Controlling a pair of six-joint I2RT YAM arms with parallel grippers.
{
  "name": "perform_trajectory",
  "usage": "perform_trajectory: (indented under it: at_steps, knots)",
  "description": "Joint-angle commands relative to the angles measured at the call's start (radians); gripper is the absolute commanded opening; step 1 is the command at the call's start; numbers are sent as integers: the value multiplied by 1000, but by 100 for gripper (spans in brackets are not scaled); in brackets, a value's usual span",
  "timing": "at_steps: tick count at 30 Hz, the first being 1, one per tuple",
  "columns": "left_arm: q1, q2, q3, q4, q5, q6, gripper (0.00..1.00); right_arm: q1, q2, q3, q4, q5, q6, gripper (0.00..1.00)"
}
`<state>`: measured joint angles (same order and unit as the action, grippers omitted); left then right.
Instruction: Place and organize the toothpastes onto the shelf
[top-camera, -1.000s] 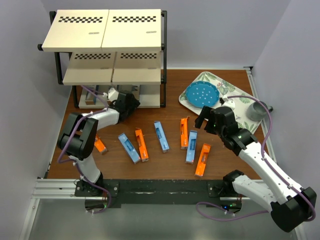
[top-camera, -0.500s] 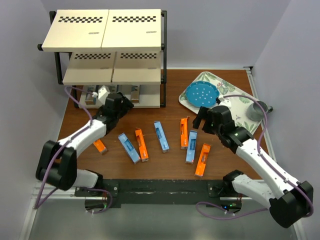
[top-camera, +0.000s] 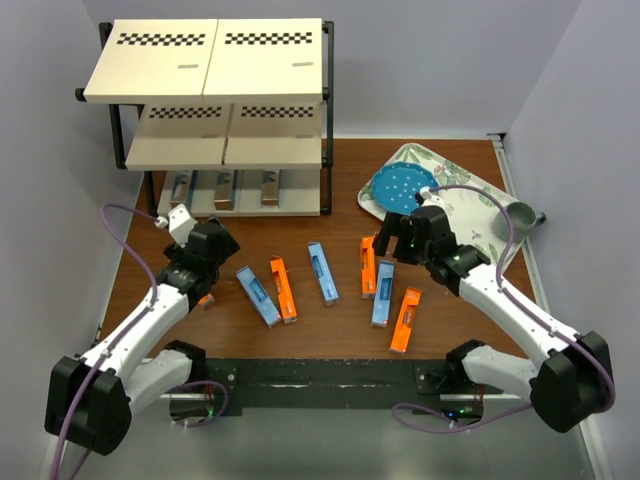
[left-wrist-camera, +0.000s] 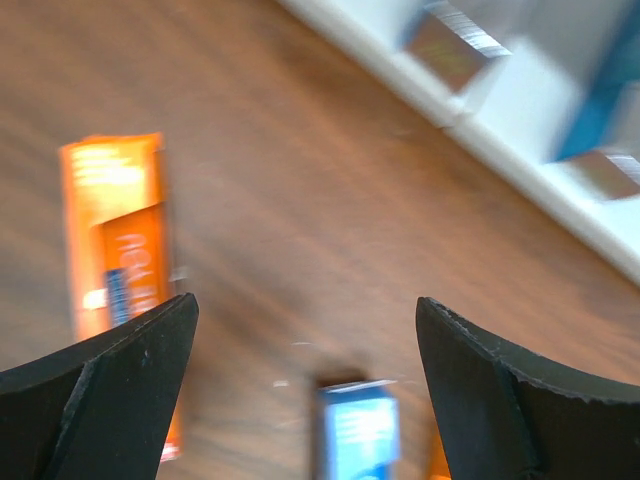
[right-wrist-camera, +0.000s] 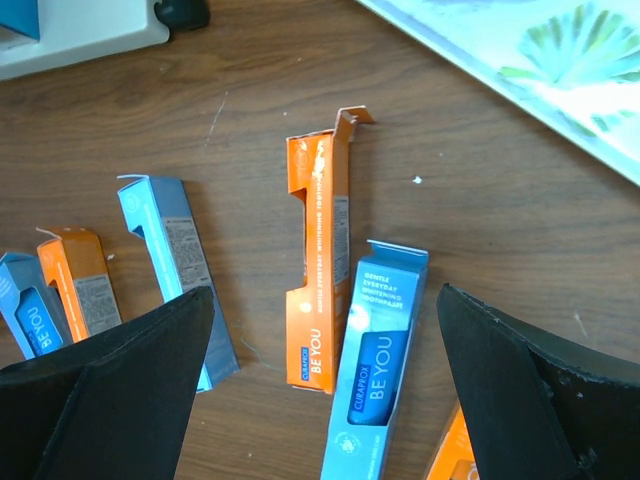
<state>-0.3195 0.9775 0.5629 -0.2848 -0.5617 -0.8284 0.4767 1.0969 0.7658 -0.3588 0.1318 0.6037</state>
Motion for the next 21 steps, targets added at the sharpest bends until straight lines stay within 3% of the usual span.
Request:
perform_trajectory:
  at_steps: [1, 8, 16, 21]
  knots:
    - [62, -19, -37, -106, -50, -50, 96, -3, 43, 23, 76, -78, -27, 98]
    - [69, -39, -96, -238, -128, -248, 97, -3, 93, 44, 98, -130, -32, 98]
    - [89, -45, -190, -226, -66, -304, 96, -3, 80, -3, 144, -155, -13, 98]
    - [89, -39, -224, -195, -37, -295, 91, -4, 72, -14, 152, -153, -10, 98]
